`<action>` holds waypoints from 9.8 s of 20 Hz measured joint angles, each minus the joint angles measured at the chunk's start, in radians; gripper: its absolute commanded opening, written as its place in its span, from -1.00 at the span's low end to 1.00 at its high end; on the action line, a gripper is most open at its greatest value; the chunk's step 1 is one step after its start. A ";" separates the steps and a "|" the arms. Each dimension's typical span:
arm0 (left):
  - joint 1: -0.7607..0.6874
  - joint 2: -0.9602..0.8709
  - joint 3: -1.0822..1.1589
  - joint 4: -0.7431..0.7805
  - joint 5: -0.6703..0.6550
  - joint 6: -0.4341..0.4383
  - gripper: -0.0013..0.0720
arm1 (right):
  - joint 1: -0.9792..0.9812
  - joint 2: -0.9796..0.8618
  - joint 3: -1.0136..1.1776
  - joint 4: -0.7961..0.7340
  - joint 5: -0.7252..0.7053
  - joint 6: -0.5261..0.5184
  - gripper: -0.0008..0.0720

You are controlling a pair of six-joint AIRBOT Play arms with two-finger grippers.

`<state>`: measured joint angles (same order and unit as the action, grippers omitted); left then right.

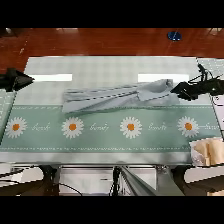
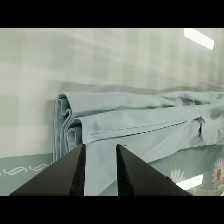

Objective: Fold the shirts.

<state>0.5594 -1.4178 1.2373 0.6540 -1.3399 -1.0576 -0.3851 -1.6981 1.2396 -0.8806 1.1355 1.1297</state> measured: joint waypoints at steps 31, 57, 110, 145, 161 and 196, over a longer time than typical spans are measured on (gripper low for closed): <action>-1.241 -0.222 -0.001 -0.092 0.724 -0.540 -0.90 | 0.198 0.440 0.110 -0.130 0.243 0.190 -0.90; -0.454 0.265 0.148 0.116 0.102 -0.271 -0.90 | 0.636 0.474 0.110 -0.257 0.068 0.454 -0.90; -0.200 0.502 -0.341 0.272 0.067 -0.071 0.44 | 0.619 0.068 -0.246 0.277 -0.238 0.272 -0.90; -0.291 0.489 -0.341 0.048 -0.013 0.005 0.43 | -0.483 0.984 0.131 -0.726 0.714 0.590 -0.91; -0.283 0.324 -0.341 0.048 -0.034 0.010 0.43 | -0.868 0.980 -0.161 -1.021 0.718 0.392 -0.91; -0.367 0.277 -0.315 0.173 0.369 0.023 0.23 | 0.391 0.287 0.209 -0.758 0.106 0.303 0.11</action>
<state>0.1925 -1.1404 0.9218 0.8268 -0.9710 -1.0344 0.0055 -1.4113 1.4483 -1.6390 1.2419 1.4326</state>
